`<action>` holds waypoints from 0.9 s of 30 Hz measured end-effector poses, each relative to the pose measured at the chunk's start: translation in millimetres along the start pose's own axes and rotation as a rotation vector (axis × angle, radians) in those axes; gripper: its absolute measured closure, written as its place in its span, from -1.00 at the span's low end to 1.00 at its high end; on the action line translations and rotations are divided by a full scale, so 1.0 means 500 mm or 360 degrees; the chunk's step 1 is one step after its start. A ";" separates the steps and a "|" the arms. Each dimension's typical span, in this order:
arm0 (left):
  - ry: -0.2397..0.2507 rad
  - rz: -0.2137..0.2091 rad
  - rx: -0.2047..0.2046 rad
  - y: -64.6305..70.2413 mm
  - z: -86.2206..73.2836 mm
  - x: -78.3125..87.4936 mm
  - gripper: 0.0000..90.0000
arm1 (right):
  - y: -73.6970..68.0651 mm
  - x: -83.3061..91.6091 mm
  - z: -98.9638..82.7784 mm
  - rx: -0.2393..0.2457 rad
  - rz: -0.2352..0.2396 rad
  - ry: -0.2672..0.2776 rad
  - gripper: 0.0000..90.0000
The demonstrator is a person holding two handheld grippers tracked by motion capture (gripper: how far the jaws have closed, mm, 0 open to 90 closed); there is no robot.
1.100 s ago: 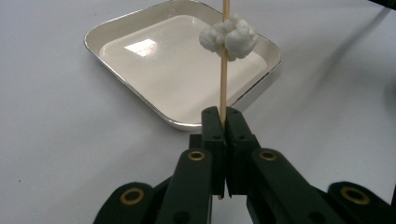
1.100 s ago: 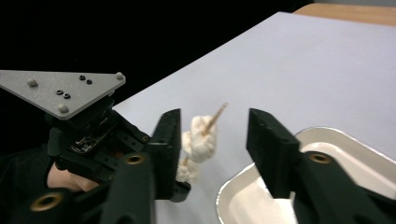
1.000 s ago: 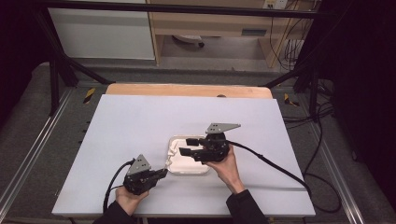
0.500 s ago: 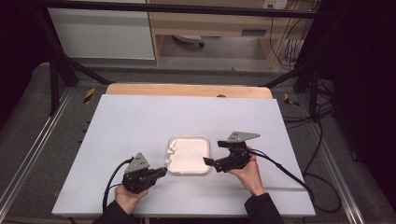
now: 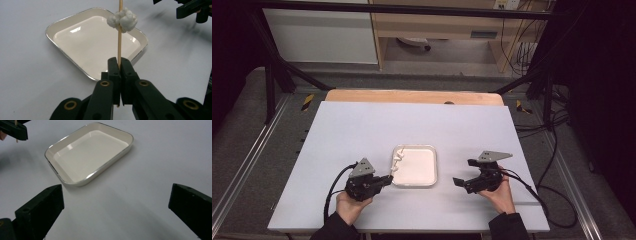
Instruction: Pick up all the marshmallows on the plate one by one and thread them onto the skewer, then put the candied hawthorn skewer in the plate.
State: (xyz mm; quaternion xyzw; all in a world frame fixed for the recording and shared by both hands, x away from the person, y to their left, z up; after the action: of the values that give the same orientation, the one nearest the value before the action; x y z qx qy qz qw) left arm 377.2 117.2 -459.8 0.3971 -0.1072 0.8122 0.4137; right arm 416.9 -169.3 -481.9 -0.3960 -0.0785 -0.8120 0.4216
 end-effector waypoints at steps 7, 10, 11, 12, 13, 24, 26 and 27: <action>-0.0045 0.0005 -0.0018 -0.001 0.030 -0.005 0.96 | 0.031 0.020 -0.044 -0.0060 -0.0050 -0.0013 -0.99; -0.0067 0.0008 -0.0016 -0.005 0.041 -0.009 0.96 | 0.041 0.028 -0.055 -0.0075 -0.0074 -0.0006 -0.99; -0.0073 0.0007 -0.0013 -0.007 0.044 -0.011 0.96 | 0.043 0.029 -0.058 -0.0080 -0.0080 -0.0003 -0.99; -0.0082 0.0001 -0.0007 -0.008 0.048 -0.013 0.96 | 0.044 0.030 -0.061 -0.0081 -0.0083 -0.0003 -0.99; -0.0095 0.0004 -0.0005 -0.009 0.050 -0.015 0.96 | 0.045 0.031 -0.063 -0.0082 -0.0087 -0.0004 -0.99; -0.0268 0.0070 0.0063 -0.035 0.066 -0.064 0.96 | 0.049 0.041 -0.083 -0.0072 -0.0115 -0.0046 -0.99; -0.0292 0.0086 0.0085 -0.039 0.066 -0.073 0.96 | 0.050 0.043 -0.083 -0.0071 -0.0111 -0.0032 -0.99; -0.0307 0.0101 0.0094 -0.042 0.065 -0.079 0.96 | 0.050 0.043 -0.083 -0.0072 -0.0109 -0.0030 -0.99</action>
State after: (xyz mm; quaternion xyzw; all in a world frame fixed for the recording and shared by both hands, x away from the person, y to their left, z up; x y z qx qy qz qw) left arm 424.6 91.2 -470.6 0.4821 -0.1350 0.7856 0.3637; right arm 404.4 -217.6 -500.0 -0.4102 -0.0776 -0.8237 0.3837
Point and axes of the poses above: each handheld gripper's, and its own axes: x roughly backward along the jaws, z roughly out of its top, y roughly to its right, the point moved 8 cm from there along -x, roughly forward along the jaws, and after that the axes turned 13 degrees about -y, right-handed, at the moved point
